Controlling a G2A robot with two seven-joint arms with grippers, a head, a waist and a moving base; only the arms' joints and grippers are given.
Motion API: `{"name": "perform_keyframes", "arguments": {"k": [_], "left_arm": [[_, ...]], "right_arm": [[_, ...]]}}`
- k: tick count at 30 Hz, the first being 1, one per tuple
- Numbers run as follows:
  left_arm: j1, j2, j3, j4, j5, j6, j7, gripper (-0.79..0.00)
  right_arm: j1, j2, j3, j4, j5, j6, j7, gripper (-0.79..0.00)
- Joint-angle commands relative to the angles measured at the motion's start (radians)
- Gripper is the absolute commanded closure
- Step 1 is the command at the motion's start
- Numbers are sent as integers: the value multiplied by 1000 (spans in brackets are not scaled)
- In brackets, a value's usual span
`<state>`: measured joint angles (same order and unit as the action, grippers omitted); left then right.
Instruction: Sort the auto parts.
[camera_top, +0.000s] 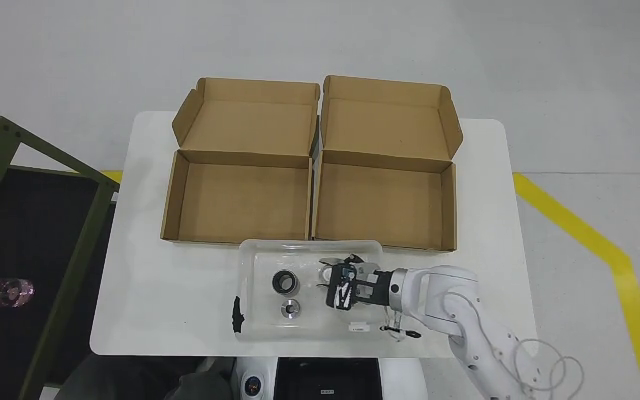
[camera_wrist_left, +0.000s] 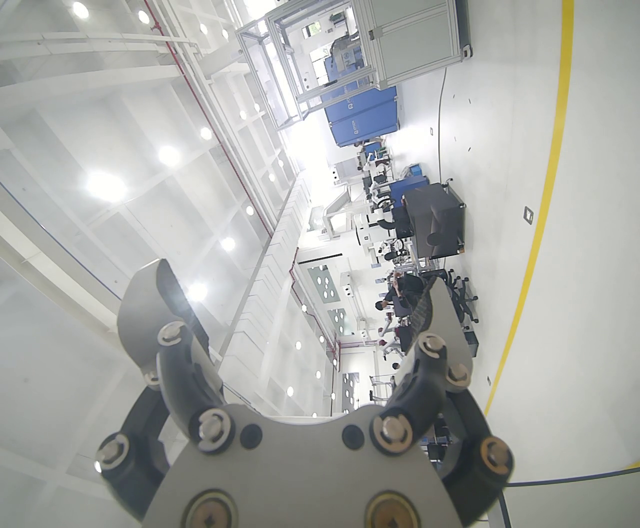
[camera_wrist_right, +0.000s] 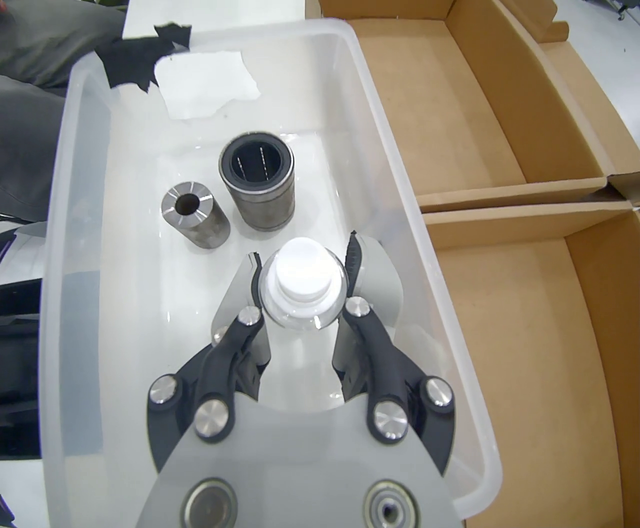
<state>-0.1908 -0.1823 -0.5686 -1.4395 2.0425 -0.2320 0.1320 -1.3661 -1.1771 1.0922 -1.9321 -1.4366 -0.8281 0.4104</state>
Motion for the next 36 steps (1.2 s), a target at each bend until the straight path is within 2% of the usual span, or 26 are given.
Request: {"name": "perform_keyframes", "arguments": {"k": [1,9,16,21,28,36], "left_arm": [[0,0,0,0,0,0,0,-785],[0,0,0,0,0,0,0,-785],[0,0,0,0,0,0,0,-785],[0,0,0,0,0,0,0,-785],[0,0,0,0,0,0,0,-785],[0,0,0,0,0,0,0,-785]], "right_arm": [[3,1,0,-12,20,-1,-16,0],[29,1,-2,-82,107,-8,-120,0],[54,1,-4,-121,111,11,-203,0],[47,-4,-21,-119,95,85,-289,0],[40,-10,-17,-127,10,220,-507,0],[57,-9,23,-113,1,260,-598,0]]}}
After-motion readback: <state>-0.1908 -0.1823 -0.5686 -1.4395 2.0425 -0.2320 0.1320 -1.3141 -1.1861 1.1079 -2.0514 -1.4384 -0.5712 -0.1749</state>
